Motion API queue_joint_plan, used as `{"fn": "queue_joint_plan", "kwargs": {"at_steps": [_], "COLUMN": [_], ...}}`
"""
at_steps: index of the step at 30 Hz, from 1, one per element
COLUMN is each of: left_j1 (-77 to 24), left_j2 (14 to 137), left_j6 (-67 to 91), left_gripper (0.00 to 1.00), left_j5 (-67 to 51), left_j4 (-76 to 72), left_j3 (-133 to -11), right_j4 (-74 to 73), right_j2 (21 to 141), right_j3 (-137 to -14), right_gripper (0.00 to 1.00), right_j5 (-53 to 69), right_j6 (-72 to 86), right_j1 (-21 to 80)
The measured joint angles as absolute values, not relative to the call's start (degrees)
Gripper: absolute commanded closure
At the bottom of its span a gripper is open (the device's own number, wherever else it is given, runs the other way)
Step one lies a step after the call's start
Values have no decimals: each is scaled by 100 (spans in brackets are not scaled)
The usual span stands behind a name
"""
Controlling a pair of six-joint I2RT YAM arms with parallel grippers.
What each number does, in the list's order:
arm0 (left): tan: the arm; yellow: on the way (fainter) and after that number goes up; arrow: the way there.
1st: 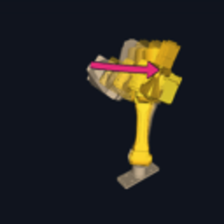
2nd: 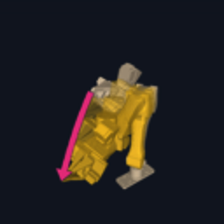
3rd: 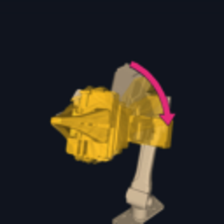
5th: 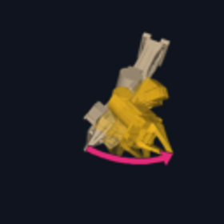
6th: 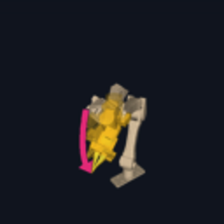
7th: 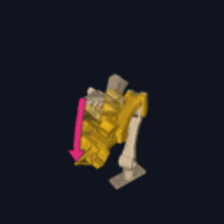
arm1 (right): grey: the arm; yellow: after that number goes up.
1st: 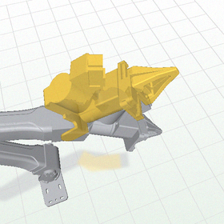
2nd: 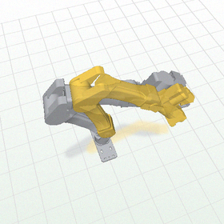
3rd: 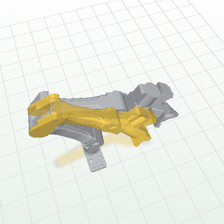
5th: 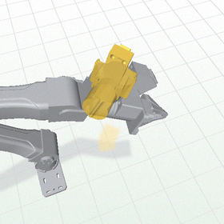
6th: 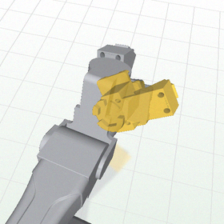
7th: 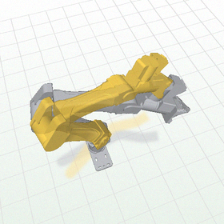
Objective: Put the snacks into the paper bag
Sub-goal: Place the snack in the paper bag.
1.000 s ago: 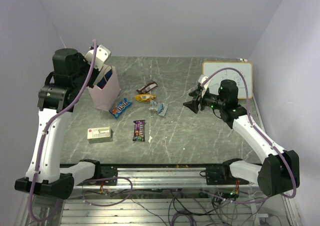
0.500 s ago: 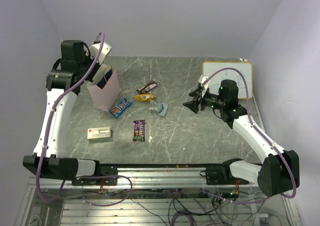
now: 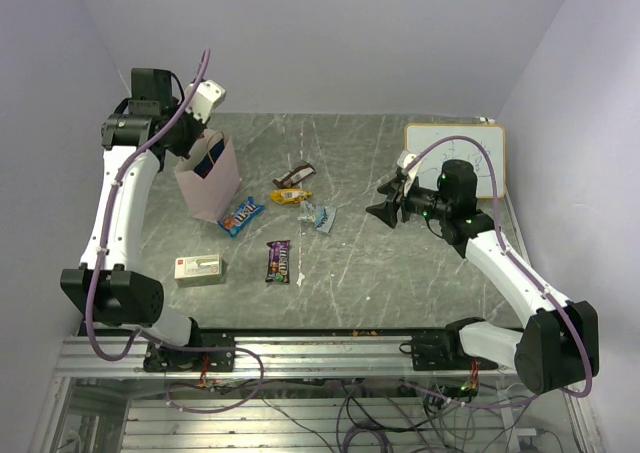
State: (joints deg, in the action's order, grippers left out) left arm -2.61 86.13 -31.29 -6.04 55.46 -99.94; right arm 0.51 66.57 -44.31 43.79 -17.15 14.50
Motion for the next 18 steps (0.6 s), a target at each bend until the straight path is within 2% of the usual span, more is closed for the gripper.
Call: {"fn": "queue_joint_plan", "kwargs": {"at_steps": [18], "left_j1": [-242], "left_j2": [9445], "left_j6": [-3127], "left_gripper": [93], "left_j5": [-770], "left_j4": [6010], "left_j3": [-10523], "right_j4": [49], "right_j2": [6665], "right_j3": [-4412], "right_gripper": [41], "right_j5": [4425], "right_j6": [-1765], "right_j1": [1441]}}
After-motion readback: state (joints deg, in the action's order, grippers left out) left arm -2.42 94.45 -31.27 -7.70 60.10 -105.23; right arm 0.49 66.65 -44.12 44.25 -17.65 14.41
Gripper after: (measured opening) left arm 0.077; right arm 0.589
